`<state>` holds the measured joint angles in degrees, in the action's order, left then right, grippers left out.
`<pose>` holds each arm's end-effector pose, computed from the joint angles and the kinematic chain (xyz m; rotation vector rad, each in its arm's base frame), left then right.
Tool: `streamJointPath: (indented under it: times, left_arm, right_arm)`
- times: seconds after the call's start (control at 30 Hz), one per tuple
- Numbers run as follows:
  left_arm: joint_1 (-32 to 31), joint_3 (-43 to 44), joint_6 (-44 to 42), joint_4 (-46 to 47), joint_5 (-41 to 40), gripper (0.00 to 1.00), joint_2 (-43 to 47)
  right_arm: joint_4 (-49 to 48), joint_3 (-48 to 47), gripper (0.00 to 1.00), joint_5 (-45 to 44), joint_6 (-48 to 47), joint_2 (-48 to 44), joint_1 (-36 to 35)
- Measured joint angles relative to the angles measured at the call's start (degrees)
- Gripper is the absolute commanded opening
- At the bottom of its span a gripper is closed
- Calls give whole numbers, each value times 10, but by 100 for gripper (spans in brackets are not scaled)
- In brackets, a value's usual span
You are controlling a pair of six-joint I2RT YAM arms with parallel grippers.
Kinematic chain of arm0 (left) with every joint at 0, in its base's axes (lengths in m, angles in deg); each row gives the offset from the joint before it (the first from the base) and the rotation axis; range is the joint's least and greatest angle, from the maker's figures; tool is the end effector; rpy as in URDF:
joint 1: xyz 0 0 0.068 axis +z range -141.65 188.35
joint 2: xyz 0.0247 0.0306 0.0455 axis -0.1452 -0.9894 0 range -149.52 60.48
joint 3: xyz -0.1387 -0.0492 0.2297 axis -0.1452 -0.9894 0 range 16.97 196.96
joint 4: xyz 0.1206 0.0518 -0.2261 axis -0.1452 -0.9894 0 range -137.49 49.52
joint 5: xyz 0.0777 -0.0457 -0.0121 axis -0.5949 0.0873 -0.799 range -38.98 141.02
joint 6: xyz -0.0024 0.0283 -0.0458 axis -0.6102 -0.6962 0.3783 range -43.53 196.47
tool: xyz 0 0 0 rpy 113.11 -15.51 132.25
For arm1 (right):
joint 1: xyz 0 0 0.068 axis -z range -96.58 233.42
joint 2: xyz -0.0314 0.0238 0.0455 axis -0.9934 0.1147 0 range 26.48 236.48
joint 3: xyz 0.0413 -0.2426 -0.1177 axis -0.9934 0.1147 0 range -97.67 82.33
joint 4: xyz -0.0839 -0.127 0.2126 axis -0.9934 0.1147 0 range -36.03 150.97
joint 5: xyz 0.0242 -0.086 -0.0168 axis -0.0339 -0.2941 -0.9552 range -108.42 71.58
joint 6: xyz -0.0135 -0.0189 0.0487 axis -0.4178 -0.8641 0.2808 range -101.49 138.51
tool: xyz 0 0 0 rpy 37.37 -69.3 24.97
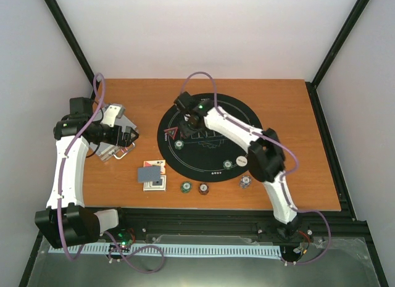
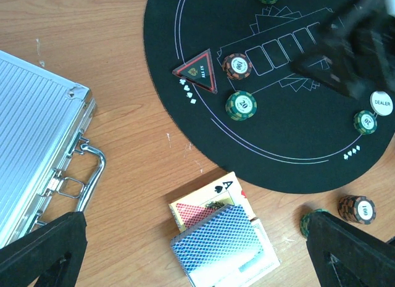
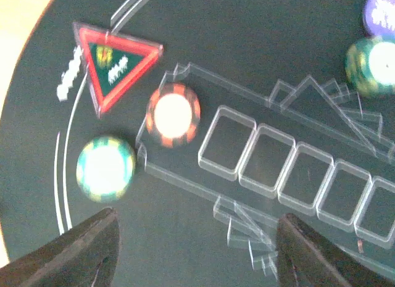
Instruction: Distribute texas hold em gaming equipment
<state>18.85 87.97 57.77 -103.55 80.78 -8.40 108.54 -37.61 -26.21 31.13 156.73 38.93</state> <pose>0.2180 0.0223 0.3371 0.3484 2.4682 -0.4769 0.3522 0.3390 0.2312 -0.6991 2.5980 0.1255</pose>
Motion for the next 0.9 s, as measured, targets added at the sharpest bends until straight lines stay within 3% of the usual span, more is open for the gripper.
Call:
streamJointPath:
  times: [0.2, 0.37, 0.57, 0.9]
  left_arm:
    - [0, 0, 0, 0, 1, 100, 0]
    - [0, 0, 0, 0, 1, 100, 0]
    - [0, 0, 1, 0, 3, 100, 1]
    - [0, 0, 1, 0, 3, 100, 10]
  right_arm:
    - [-40, 278, 78, -20, 24, -214, -61]
    - [-58, 421, 80, -21, 72, -295, -142]
    - [-81, 508, 80, -16, 129, -306, -184]
    - [-108, 517, 71, -9, 153, -290, -202]
